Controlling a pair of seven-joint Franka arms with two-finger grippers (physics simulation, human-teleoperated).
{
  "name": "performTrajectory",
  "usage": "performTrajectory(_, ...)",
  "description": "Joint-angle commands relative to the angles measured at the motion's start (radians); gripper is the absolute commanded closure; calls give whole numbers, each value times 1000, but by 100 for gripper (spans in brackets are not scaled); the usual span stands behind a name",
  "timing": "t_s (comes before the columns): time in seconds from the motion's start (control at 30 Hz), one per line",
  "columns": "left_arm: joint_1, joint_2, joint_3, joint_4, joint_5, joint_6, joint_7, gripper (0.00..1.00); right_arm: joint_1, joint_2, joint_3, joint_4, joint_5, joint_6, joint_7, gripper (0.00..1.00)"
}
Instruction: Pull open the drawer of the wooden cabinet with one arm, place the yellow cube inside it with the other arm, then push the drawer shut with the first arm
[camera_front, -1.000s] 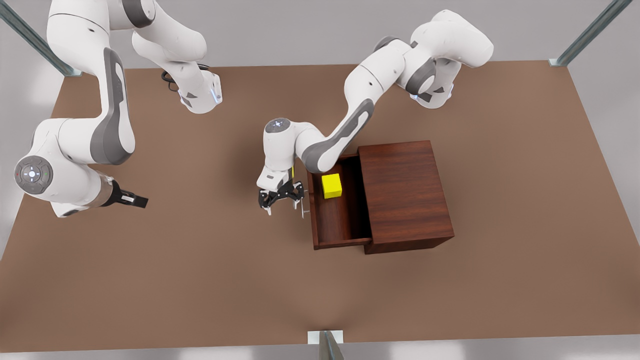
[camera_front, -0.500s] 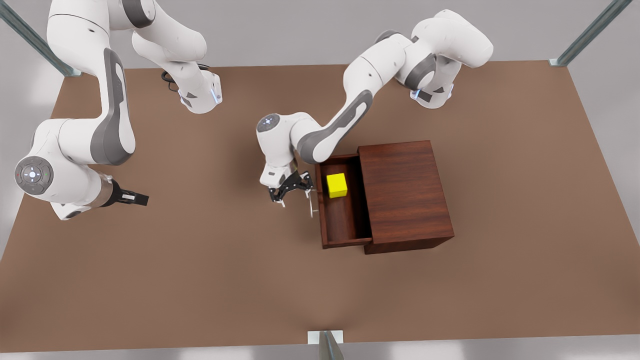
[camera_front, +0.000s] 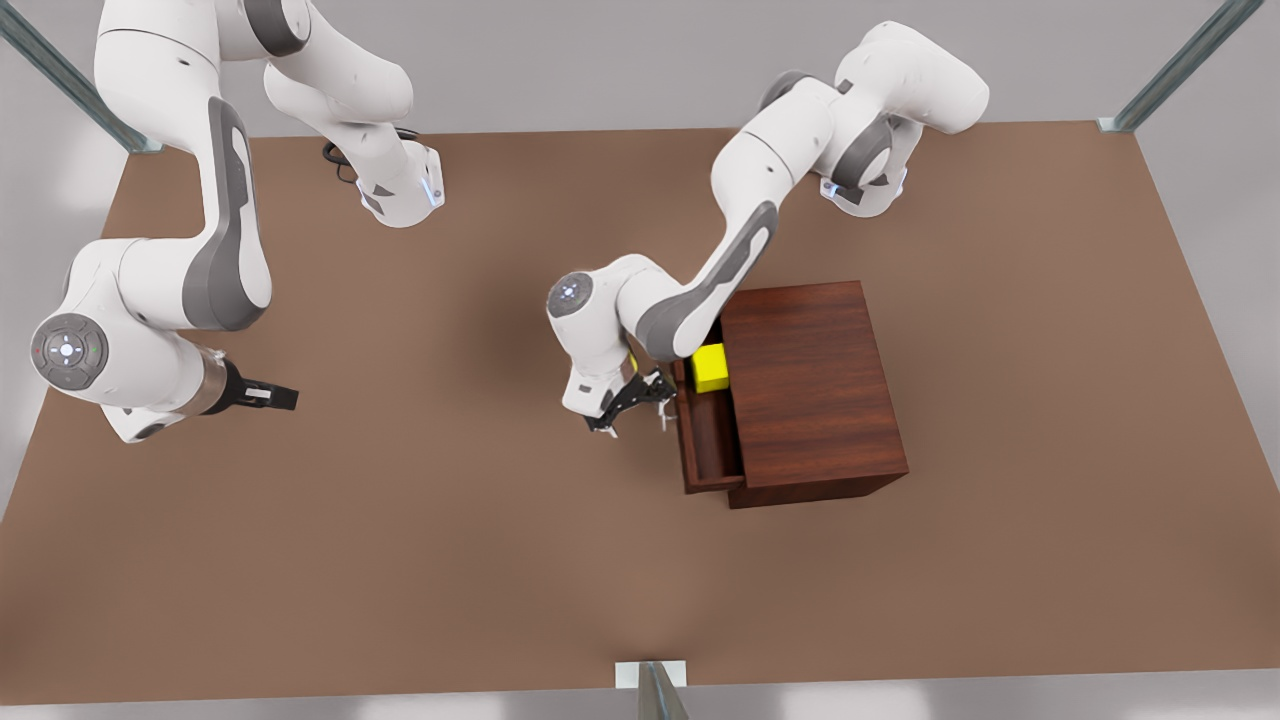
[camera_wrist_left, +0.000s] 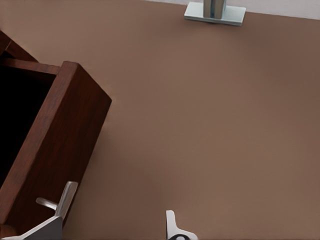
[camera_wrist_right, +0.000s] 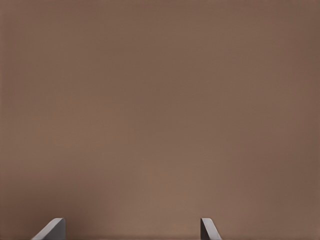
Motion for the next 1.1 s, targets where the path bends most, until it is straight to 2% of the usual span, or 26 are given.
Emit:
performTrajectory(0.0, 4, -4, 0, -2, -7, -9, 180, 0, 0, 1, 0, 4, 0, 1, -30, 0)
performTrajectory(0.57, 19, -2, 10, -31, -20, -12, 204, 0, 0, 3, 0, 5, 0, 2, -30, 0)
performTrajectory(0.63, 35, -5, 7, -31, -27, -73, 238, 0, 0, 3, 0, 5, 0, 2, -30, 0)
performTrajectory(1.07, 88, -19, 2, -31, -71, -116, 315, 0, 0, 3, 0, 5, 0, 2, -30, 0)
